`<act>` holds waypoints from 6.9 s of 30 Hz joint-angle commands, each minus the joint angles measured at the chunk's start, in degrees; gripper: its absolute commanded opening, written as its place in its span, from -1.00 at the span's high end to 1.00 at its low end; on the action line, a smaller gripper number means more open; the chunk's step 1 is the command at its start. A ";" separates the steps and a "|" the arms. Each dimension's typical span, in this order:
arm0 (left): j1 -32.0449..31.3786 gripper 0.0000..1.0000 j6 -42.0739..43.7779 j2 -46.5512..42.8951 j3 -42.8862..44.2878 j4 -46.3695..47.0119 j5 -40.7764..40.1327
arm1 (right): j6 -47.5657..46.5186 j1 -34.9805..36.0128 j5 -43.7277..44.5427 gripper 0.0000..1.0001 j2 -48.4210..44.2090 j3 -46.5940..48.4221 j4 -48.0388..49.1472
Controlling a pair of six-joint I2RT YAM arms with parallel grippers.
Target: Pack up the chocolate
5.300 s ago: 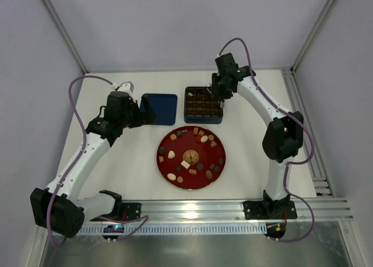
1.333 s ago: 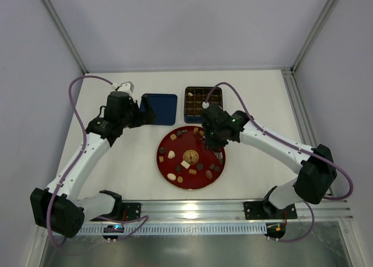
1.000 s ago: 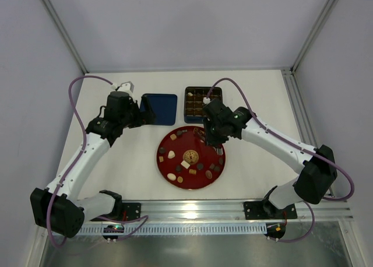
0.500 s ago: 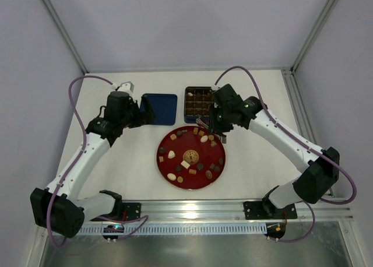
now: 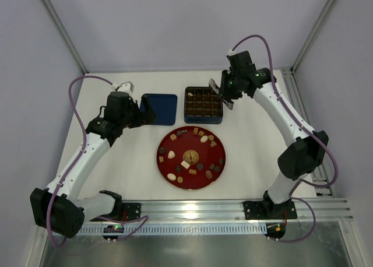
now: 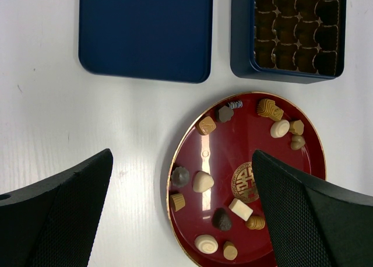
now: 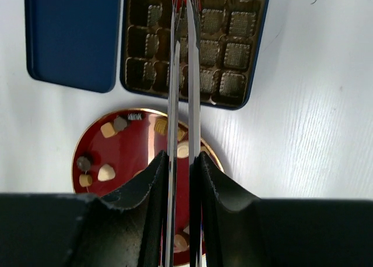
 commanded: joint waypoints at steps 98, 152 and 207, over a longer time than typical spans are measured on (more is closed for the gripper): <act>0.22 -1.00 0.41 -0.19 0.42 1.19 -0.14 | 0.48 13.22 -0.35 0.24 -17.85 -18.61 -2.41; 0.31 -0.99 0.41 -0.36 0.24 1.19 -0.41 | 2.59 36.35 -0.28 0.16 -12.67 -25.92 -7.43; 0.31 -1.00 0.50 -0.63 0.42 1.19 -0.06 | -6.99 6.90 0.25 0.60 16.68 18.46 -3.03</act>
